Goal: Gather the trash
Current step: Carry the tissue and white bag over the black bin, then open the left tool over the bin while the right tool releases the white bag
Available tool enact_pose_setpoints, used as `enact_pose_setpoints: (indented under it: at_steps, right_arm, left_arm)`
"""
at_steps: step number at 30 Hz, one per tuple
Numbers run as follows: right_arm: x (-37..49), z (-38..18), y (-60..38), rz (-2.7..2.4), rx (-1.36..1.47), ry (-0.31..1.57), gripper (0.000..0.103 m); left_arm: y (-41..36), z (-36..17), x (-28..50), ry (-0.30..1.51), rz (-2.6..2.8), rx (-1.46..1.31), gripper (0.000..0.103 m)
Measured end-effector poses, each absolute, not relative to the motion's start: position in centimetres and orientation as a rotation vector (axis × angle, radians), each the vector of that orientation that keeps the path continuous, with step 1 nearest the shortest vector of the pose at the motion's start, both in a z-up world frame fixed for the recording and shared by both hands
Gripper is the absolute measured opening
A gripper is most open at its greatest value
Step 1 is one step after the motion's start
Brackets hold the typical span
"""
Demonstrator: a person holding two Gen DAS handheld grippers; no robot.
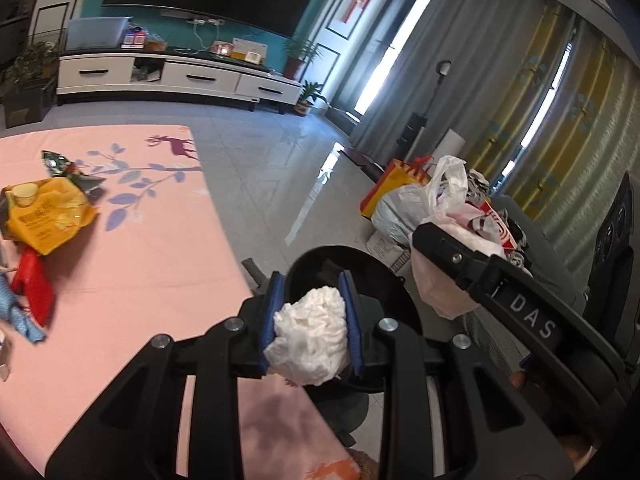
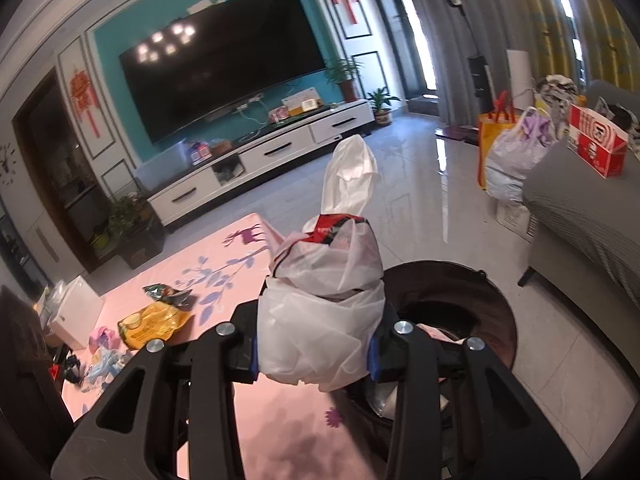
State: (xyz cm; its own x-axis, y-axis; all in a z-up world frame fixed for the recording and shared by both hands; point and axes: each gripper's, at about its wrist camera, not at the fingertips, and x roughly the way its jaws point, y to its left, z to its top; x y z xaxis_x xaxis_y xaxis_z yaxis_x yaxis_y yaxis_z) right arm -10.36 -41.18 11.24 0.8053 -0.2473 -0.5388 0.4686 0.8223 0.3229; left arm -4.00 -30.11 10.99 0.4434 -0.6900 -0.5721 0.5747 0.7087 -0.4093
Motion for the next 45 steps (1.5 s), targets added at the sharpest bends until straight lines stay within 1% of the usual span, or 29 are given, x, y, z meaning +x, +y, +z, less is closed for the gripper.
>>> enact_pose_setpoints:
  at_steps: [11, 26, 33, 45]
  right_arm:
    - [-12.3, 9.6, -45.6, -0.501, 0.564, 0.523, 0.037]
    - [-12.8, 5.6, -50.0, -0.599, 0.707, 0.608, 0.037]
    - [-12.6, 4.6, -50.9, -0.664, 0.699, 0.647, 0.038]
    - [-12.0, 3.0, -51.8, -0.685, 0.716, 0.708, 0.038]
  left_arm:
    - [-34.5, 9.4, -5.5, 0.825, -0.865, -0.112, 0.029]
    - [-39.5, 5.5, -5.7, 0.936, -0.965, -0.036, 0.029]
    - [-41.0, 3.5, -5.5, 1.0, -0.972, -0.028, 0.029]
    - [-42.3, 2.4, -4.9, 1.043, -0.977, -0.026, 0.029]
